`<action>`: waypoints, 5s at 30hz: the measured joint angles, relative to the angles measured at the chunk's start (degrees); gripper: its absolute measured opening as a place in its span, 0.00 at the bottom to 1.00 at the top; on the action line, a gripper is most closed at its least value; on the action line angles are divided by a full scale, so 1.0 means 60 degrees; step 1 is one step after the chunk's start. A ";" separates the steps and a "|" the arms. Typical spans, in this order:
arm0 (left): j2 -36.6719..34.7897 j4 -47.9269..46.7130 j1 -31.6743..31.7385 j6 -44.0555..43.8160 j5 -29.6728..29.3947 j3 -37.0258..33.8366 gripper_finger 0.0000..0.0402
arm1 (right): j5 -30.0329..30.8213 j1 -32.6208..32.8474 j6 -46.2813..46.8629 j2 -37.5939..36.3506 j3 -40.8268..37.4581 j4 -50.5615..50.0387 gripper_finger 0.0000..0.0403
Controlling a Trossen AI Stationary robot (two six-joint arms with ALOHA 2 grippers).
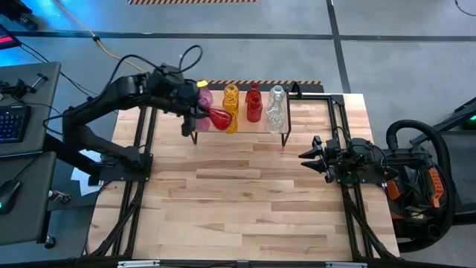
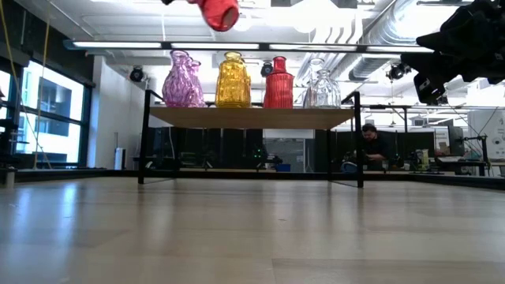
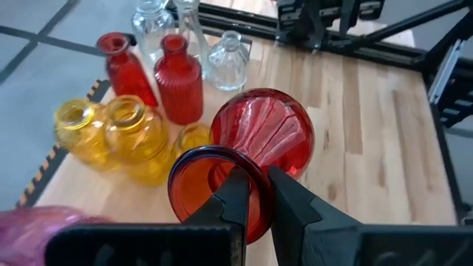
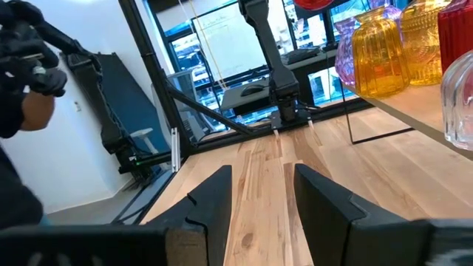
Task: Sort vases onto shelf
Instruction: Put the red vase on the shelf aligned with the other red vases
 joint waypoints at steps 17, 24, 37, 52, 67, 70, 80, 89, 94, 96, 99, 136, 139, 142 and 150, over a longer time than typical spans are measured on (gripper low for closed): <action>0.1829 0.1045 -0.1090 -0.0925 -0.0431 0.1414 0.05 | 0.0584 0.0002 0.0231 0.0000 0.0000 0.0000 0.32; 0.2741 0.1042 -0.1671 -0.1092 -0.0438 0.2083 0.05 | 0.0463 0.0002 0.0852 0.0000 0.0000 -0.0025 0.33; 0.4198 0.1113 -0.2598 -0.1589 -0.0441 0.2561 0.05 | -0.0097 -0.0002 0.0426 0.0007 0.0000 -0.0093 0.71; 0.5351 0.1088 -0.3063 -0.1669 -0.0284 0.2561 0.05 | 0.0661 0.0002 -0.1056 0.0011 0.0000 -0.0472 0.82; 0.5399 0.1070 -0.2832 -0.1427 -0.0258 0.2561 0.05 | 0.3381 -0.0002 0.7128 0.0007 0.0019 0.0437 0.82; 0.5399 0.1070 -0.2757 -0.1303 -0.0154 0.2561 0.05 | 0.3313 -0.0002 0.7581 0.0015 0.0055 0.0943 0.82; 0.5399 0.1058 -0.2447 -0.0890 0.0270 0.2561 0.05 | 0.3505 -0.0002 0.5736 0.0582 0.1253 0.2273 0.82; 0.5395 0.1030 -0.2393 -0.0732 0.0280 0.2561 0.05 | 0.2695 -0.0005 0.3203 0.4313 0.4386 -0.0526 0.82; 0.5395 0.1023 -0.2408 -0.0707 0.0280 0.2561 0.05 | 0.2172 -0.0005 0.1878 0.6345 0.6163 -0.1932 0.82; 0.5395 0.1022 -0.2412 -0.0704 0.0280 0.2561 0.05 | 0.1961 -0.0005 0.1425 0.7031 0.6801 -0.2309 0.82; 0.5395 0.1022 -0.2422 -0.0704 0.0280 0.2561 0.05 | 0.1950 -0.0012 0.0941 0.7885 0.7607 -0.2997 0.82; 0.5384 0.1022 -0.2422 0.0116 0.0240 0.2554 0.05 | -0.1283 -0.1073 0.0406 1.2540 1.0273 -0.3919 0.80; 0.5384 0.1028 -0.2415 0.0120 0.0240 0.2554 0.05 | -0.1288 -0.1069 0.0390 1.2564 1.0273 -0.3912 0.76; 0.5384 0.1024 -0.2394 0.0120 0.0240 0.2554 0.05 | -0.1295 -0.1069 0.0393 1.2584 1.0273 -0.3917 0.68; 0.5384 0.1030 -0.2336 0.0088 0.0111 0.2554 0.05 | -0.1292 -0.1073 0.0408 1.2579 1.0273 -0.3923 0.45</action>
